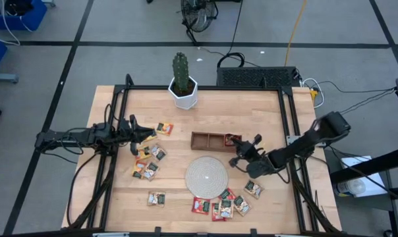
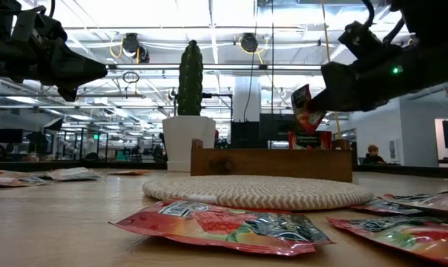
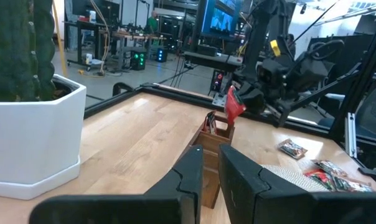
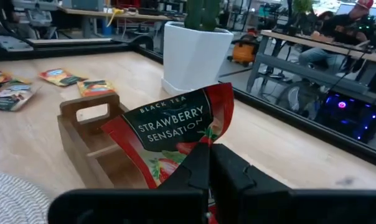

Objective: Pick & Place Tea
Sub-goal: Put the red tea bag into the right section of the wooden organizer

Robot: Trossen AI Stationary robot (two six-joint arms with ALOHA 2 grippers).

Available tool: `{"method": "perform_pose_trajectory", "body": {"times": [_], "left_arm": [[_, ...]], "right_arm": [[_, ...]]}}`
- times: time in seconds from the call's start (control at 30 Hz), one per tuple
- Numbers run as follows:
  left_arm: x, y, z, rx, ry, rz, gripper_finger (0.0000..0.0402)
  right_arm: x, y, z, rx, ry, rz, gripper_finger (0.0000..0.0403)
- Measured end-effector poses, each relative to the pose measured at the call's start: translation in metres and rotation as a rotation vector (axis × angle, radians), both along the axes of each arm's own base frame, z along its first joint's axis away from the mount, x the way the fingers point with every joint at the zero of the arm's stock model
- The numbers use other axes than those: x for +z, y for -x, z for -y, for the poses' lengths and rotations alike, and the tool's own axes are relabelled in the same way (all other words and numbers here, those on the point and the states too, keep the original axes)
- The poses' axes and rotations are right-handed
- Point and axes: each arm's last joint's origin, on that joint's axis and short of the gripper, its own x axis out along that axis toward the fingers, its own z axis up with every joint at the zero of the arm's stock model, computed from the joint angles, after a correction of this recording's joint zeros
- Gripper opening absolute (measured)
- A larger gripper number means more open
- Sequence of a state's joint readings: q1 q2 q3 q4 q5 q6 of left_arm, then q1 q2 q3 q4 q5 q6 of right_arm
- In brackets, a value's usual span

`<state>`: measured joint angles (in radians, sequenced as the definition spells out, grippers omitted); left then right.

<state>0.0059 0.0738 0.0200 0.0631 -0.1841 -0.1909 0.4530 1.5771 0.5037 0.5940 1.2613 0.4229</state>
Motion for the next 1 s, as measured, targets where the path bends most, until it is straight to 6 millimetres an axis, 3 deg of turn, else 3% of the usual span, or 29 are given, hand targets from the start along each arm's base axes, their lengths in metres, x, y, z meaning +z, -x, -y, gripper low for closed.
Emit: {"method": "perform_pose_trajectory", "body": {"times": [0.27, 0.5, 1.0], "left_arm": [[0.0, 0.0, 0.0, 0.0, 0.0, 0.0, 0.0051], [0.0, 0.0, 0.0, 0.0, 0.0, -0.001, 0.0051], [0.0, 0.0, 0.0, 0.0, 0.0, 0.0, 0.0051]], "right_arm": [[-0.019, -0.008, 0.002, -0.033, 0.002, 0.008, 0.0], [-0.022, -0.008, 0.002, -0.03, 0.051, -0.044, 0.0004], [-0.023, -0.008, 0.002, -0.022, 0.089, -0.096, 0.0098]]}}
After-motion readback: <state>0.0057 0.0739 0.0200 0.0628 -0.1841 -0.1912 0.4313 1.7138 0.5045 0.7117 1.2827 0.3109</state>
